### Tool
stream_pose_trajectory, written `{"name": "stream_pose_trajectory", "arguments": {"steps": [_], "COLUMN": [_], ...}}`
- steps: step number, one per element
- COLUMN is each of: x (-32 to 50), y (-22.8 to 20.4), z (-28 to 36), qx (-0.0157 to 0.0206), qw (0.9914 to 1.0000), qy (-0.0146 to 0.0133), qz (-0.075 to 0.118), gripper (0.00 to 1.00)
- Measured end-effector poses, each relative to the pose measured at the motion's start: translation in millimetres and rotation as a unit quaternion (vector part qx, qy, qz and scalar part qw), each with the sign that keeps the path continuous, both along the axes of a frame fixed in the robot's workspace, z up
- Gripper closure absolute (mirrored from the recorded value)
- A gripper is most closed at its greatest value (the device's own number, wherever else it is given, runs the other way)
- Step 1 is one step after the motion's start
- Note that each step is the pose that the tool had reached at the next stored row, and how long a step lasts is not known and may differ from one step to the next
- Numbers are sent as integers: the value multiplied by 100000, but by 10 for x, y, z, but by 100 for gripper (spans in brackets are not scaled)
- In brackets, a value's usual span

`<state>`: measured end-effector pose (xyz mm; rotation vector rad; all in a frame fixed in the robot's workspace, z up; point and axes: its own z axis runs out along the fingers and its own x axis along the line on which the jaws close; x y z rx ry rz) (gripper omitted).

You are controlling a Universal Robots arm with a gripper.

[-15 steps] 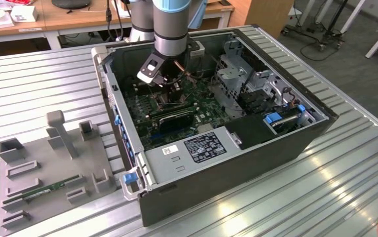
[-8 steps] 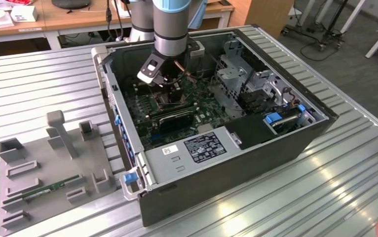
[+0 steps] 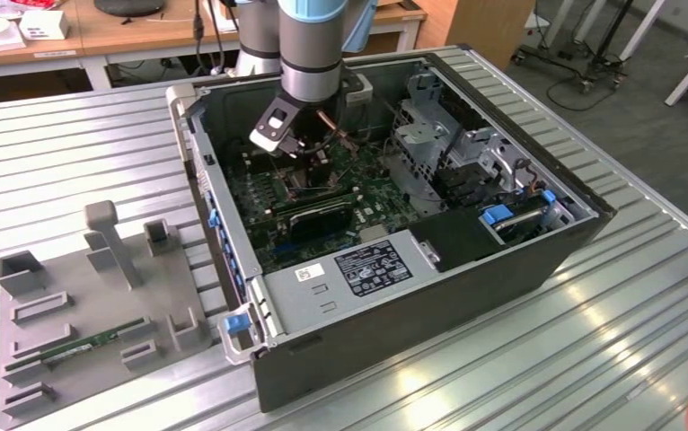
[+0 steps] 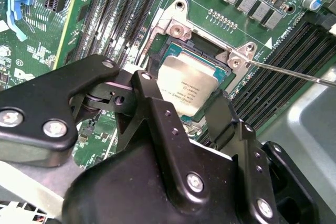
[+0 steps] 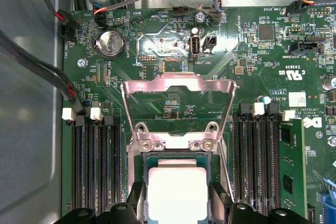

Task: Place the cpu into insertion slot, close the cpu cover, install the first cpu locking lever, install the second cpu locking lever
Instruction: 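Place the cpu into insertion slot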

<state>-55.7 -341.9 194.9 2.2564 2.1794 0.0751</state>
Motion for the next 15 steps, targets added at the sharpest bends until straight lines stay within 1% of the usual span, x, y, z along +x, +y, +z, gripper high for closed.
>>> {"name": "stream_pose_trajectory", "arguments": {"steps": [2, 11, 15], "x": [0, 0, 0], "y": [0, 0, 0], "z": [35, 231, 294], "qx": [9, -2, -43], "qw": [100000, 100000, 100000], "qy": [-3, -4, -2], "qz": [1, 1, 7], "gripper": [38, 38, 38]}}
